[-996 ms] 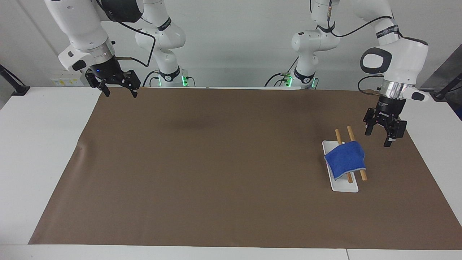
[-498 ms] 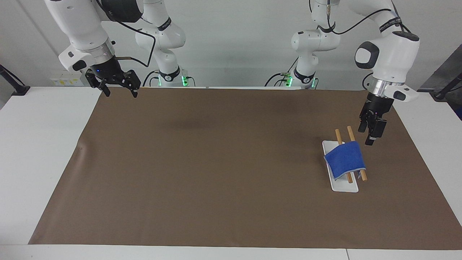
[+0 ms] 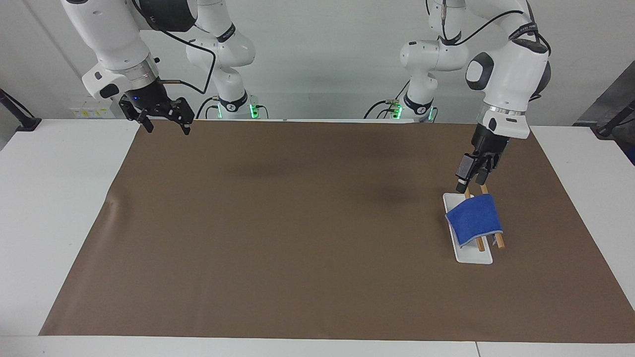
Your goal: Right arm passes towel to left arm to hang
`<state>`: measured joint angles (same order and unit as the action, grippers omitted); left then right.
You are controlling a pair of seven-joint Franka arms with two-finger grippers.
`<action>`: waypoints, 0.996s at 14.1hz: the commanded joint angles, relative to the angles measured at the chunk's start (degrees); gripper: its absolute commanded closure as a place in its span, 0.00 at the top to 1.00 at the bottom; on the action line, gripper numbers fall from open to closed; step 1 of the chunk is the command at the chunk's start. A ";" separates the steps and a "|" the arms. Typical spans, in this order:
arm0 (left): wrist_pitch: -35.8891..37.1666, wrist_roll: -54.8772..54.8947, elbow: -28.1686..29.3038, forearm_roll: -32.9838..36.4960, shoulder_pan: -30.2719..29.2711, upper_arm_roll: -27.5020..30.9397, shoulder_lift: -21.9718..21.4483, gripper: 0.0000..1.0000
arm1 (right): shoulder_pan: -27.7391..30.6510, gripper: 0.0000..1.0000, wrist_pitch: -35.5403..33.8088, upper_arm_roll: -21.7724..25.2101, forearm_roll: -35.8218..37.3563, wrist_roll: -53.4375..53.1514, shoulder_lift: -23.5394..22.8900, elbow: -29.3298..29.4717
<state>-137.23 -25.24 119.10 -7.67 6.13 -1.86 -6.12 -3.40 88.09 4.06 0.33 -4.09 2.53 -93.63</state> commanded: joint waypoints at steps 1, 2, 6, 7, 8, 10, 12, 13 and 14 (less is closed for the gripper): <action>9.66 14.82 -6.23 1.08 -0.68 0.90 1.02 1.00 | 0.14 1.00 1.02 -0.19 -1.39 -0.30 0.90 -0.59; 13.00 18.70 -8.25 1.08 -1.73 0.98 1.11 1.00 | 0.06 1.00 1.03 -0.28 -1.39 -0.39 0.72 -0.06; 26.89 26.55 -18.96 3.43 -4.02 0.99 3.12 1.00 | 0.84 1.00 -1.51 -0.19 -3.58 -0.65 -1.30 5.55; 30.14 27.52 -22.47 6.32 -4.11 0.99 4.18 1.00 | 0.76 1.00 -1.96 -0.10 -3.24 -0.65 -1.56 6.26; 32.87 27.96 -25.55 8.00 -4.11 0.99 5.58 1.00 | 0.76 1.00 -2.05 -0.19 -2.88 -0.48 -1.74 6.27; 38.67 28.14 -31.61 8.28 -4.11 1.07 8.30 1.00 | 0.50 1.00 -1.43 -0.19 -2.97 -0.48 -1.74 5.31; 43.16 28.14 -36.11 8.02 -4.11 0.81 10.42 1.00 | 0.49 1.00 -1.43 -0.19 -3.06 -0.48 -1.39 4.60; 45.27 28.14 -37.26 7.93 -4.11 0.72 10.86 1.00 | 0.49 1.00 -1.52 -0.19 -3.06 -0.48 -1.39 4.51; 46.68 28.23 -37.53 7.84 -4.02 0.72 10.60 1.00 | 0.49 1.00 -1.69 -0.19 -3.06 -0.48 -1.39 4.51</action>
<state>-95.20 2.10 86.17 -0.73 2.29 -0.81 2.16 -3.33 87.49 4.09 -1.80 -4.09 1.39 -89.62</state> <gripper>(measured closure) 0.000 0.000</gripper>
